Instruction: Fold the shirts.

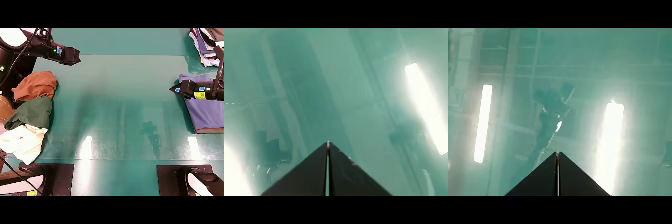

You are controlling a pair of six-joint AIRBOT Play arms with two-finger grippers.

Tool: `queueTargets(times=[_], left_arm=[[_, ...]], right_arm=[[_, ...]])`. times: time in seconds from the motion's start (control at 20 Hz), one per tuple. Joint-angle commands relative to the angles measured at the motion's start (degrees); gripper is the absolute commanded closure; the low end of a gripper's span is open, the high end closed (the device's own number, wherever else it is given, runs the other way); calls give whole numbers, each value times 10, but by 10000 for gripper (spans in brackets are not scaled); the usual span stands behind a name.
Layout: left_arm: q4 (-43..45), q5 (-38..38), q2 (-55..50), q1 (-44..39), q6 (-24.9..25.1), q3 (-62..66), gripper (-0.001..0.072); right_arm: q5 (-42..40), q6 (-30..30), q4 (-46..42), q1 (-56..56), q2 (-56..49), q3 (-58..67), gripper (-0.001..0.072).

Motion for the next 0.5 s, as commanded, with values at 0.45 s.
queueTargets(times=[0.45], left_arm=[[0,23,0,0,0,0,683]], right_arm=[[0,0,1,1,0,0,694]])
